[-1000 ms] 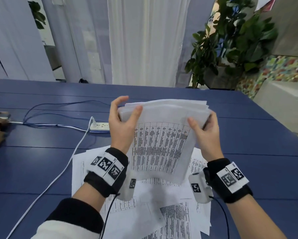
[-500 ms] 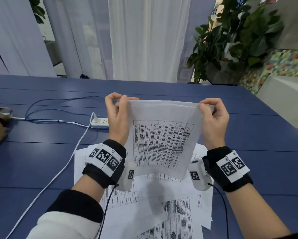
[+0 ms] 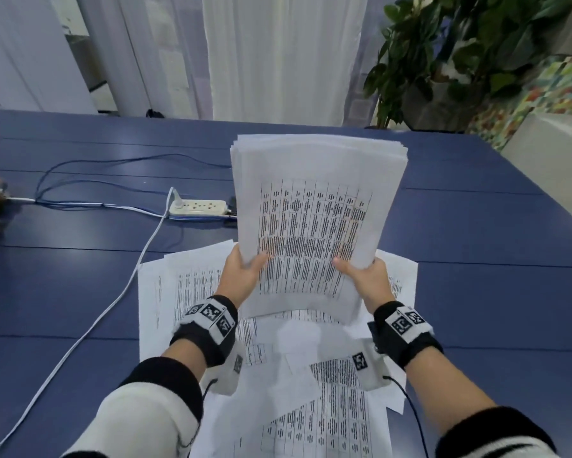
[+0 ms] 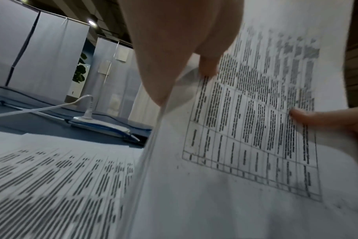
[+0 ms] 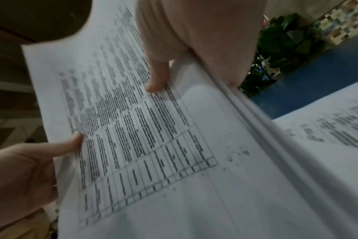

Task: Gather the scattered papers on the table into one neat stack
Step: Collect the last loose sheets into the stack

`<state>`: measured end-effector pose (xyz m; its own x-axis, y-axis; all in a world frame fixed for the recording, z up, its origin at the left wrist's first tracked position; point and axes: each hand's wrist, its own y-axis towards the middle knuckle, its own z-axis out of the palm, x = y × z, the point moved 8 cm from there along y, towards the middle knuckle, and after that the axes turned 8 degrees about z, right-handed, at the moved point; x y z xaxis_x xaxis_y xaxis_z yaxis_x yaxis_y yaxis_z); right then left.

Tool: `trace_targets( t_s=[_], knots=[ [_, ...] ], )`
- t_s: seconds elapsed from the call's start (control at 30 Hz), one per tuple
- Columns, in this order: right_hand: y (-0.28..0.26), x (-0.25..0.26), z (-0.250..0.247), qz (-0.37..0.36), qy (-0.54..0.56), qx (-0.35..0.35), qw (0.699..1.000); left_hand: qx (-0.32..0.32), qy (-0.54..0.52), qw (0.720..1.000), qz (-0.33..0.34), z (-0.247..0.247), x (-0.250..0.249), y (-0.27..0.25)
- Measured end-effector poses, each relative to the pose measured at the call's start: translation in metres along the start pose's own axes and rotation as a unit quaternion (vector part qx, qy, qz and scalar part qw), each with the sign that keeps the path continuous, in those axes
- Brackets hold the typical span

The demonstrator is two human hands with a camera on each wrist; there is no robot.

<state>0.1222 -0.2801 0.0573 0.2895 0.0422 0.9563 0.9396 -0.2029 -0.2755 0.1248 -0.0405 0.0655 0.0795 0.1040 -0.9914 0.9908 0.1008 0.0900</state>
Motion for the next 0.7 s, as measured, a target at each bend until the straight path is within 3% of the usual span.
trace_targets(
  t_s=[0.2, 0.3, 0.37, 0.43, 0.7],
  knots=[
    [0.002, 0.025, -0.009, -0.04, 0.05, -0.004, 0.998, -0.058, -0.02, 0.998, 0.021, -0.017, -0.027, 0.01],
    [0.002, -0.021, -0.001, 0.035, -0.073, 0.029, 0.996, -0.008, 0.008, 0.996, -0.089, -0.014, 0.01, -0.001],
    [-0.001, -0.077, 0.002, 0.135, -0.173, 0.05, 0.974, 0.061, 0.033, 0.977, -0.201, -0.003, 0.053, -0.025],
    [-0.001, -0.12, -0.002, 0.188, -0.191, 0.052, 0.962, 0.115, 0.064, 0.955, -0.267, 0.003, 0.087, -0.049],
    [-0.032, -0.116, 0.008, 0.181, -0.196, 0.056, 0.962, 0.17, 0.118, 0.939, -0.273, 0.008, 0.104, -0.064]
  ],
)
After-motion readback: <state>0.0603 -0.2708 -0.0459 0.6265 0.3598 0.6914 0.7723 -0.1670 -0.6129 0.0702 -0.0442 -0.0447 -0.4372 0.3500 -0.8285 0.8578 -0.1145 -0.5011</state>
